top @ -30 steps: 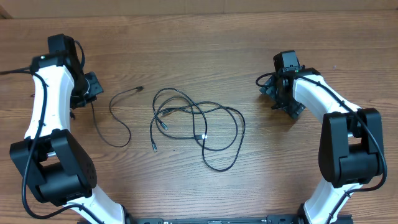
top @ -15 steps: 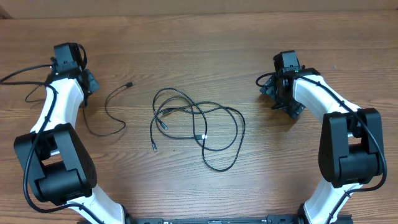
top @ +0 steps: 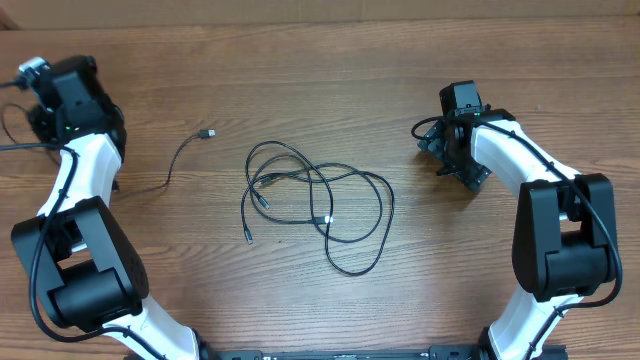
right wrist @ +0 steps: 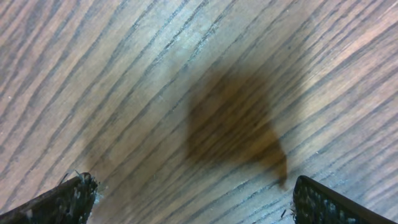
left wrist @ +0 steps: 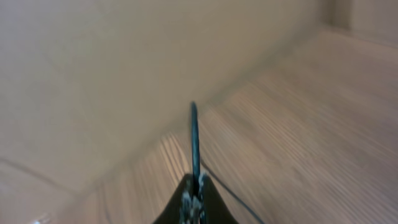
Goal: Untangle cables
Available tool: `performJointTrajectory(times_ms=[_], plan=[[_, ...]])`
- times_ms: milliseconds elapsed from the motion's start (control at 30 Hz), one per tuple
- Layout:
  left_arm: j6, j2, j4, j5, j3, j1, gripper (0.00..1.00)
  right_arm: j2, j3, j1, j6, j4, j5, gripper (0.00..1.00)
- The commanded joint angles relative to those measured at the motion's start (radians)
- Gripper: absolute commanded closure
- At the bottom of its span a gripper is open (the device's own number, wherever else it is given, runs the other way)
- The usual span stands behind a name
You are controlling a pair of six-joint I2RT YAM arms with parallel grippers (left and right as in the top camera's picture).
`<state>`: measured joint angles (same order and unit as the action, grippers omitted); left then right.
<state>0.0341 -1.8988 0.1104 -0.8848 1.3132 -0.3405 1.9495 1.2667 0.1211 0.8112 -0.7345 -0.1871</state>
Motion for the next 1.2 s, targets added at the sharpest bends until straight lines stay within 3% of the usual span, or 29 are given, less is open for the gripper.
performJointTrajectory(times_ms=[0, 67, 133, 233, 467, 600, 767, 867, 1167], plan=[[0.319, 0.002, 0.171, -0.090, 0.014, -0.013, 0.96, -0.011, -0.004, -0.001, 0.003, 0.001, -0.009, 0.00], [0.476, 0.002, 0.336, -0.089, 0.014, -0.013, 0.96, -0.011, -0.004, -0.001, 0.003, 0.001, -0.009, 0.00], [0.532, 0.002, 0.388, -0.083, 0.014, -0.013, 0.96, -0.011, -0.004, -0.001, 0.003, 0.001, -0.009, 0.00], [0.497, 0.002, 0.273, -0.034, 0.013, -0.013, 0.96, -0.011, -0.004, -0.001, 0.003, 0.001, -0.009, 0.00], [0.397, 0.002, -0.210, 0.552, 0.013, -0.013, 0.96, -0.011, -0.004, -0.001, 0.003, 0.001, -0.009, 0.00], [0.327, 0.002, -0.280, 0.827, 0.013, -0.013, 0.96, -0.011, -0.004, -0.001, 0.003, 0.001, -0.009, 0.00], [0.324, 0.002, -0.347, 1.135, 0.013, -0.012, 0.96, -0.011, -0.004, -0.001, 0.003, 0.001, -0.009, 0.00], [0.323, 0.000, -0.382, 1.209, 0.010, -0.012, 0.96, -0.011, -0.004, -0.001, 0.003, 0.001, -0.009, 0.00], [0.324, -0.038, -0.414, 1.218, -0.030, -0.012, 0.96, -0.011, -0.004, -0.001, 0.003, 0.001, -0.009, 0.00]])
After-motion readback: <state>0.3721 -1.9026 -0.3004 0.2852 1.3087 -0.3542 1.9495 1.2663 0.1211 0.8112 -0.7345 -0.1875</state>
